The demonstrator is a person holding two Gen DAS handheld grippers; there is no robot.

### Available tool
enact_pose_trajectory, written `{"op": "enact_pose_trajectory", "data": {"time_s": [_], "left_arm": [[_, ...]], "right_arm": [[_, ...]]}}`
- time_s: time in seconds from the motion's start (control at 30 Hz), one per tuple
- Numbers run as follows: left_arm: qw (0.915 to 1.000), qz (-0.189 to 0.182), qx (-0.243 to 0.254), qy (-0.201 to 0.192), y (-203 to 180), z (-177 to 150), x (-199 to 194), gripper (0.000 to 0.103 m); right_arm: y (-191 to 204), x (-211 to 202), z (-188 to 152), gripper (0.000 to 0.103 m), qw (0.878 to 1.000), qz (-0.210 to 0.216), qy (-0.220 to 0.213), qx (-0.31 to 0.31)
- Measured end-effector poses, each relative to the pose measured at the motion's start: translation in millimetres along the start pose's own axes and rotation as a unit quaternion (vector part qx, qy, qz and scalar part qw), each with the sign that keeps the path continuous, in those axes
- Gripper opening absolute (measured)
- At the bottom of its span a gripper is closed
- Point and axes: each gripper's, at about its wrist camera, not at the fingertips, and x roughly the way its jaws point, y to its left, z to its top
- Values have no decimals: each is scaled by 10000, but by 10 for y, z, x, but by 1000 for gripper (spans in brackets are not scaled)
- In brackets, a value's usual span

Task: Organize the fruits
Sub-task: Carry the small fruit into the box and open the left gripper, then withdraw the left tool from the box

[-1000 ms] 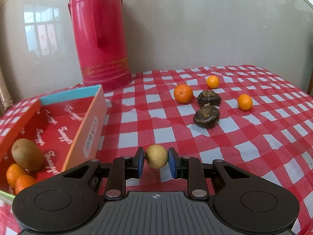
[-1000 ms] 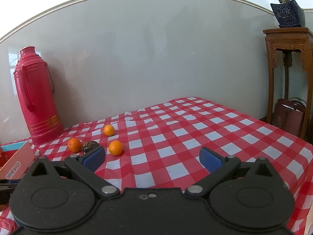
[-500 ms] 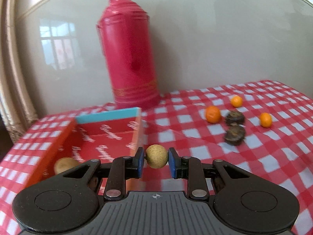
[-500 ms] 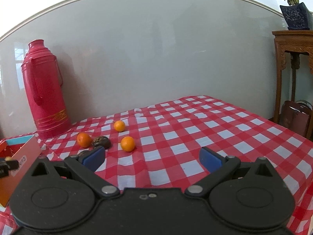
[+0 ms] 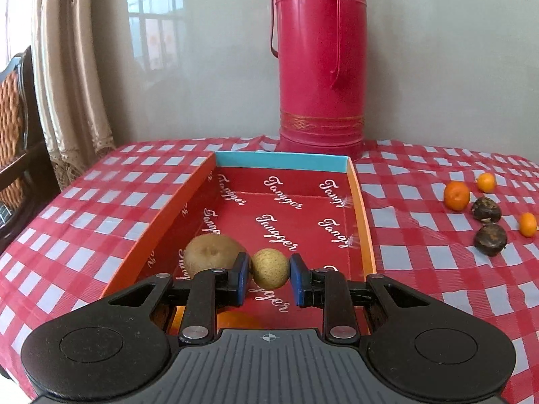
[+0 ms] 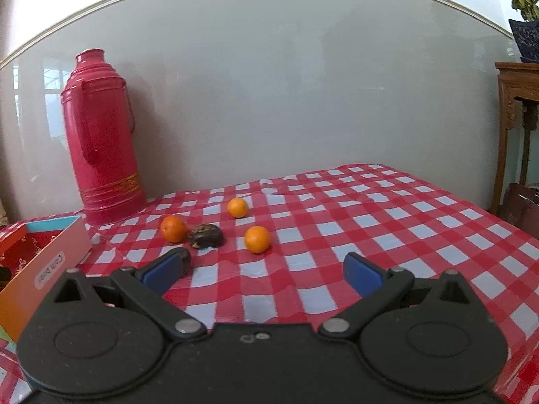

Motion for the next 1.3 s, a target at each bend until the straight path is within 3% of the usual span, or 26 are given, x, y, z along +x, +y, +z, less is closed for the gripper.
{"op": "enact_pose_trajectory", "data": {"time_s": [0.2, 0.4, 0.53, 0.63, 0.67, 0.73, 0.93, 1.1, 1.2, 1.3], "left_arm": [[9991, -130, -340, 213, 91, 42, 14, 27], [9930, -475, -930, 551, 270, 71, 47, 28], [9922, -434, -1037, 544, 336, 77, 10, 28], [9896, -584, -1160, 624, 394, 78, 16, 39], [9892, -553, -1209, 610, 410, 78, -5, 50], [9909, -261, -1262, 390, 455, 81, -88, 58], [9937, 395, -1044, -118, 622, 64, -338, 59], [9907, 868, -1002, -298, 851, -115, -509, 61], [9865, 1183, -1037, -457, 959, -275, -625, 74], [9807, 1437, -1168, -632, 1041, -430, -725, 77]], "right_arm": [[128, 17, -4, 97, 9998, 147, 14, -107], [233, 29, -6, 97, 9994, 269, 30, -191], [289, 32, -6, 97, 9992, 348, 33, -210], [339, 43, -8, 97, 9989, 411, 43, -225], [352, 41, -10, 97, 9988, 437, 44, -231], [389, 45, -14, 97, 9985, 489, 47, -255], [499, 67, -25, 97, 9976, 606, 72, -325], [606, 90, -39, 97, 9965, 708, 96, -427], [659, 117, -42, 97, 9958, 777, 146, -469], [711, 156, -42, 97, 9951, 818, 185, -521]]}}
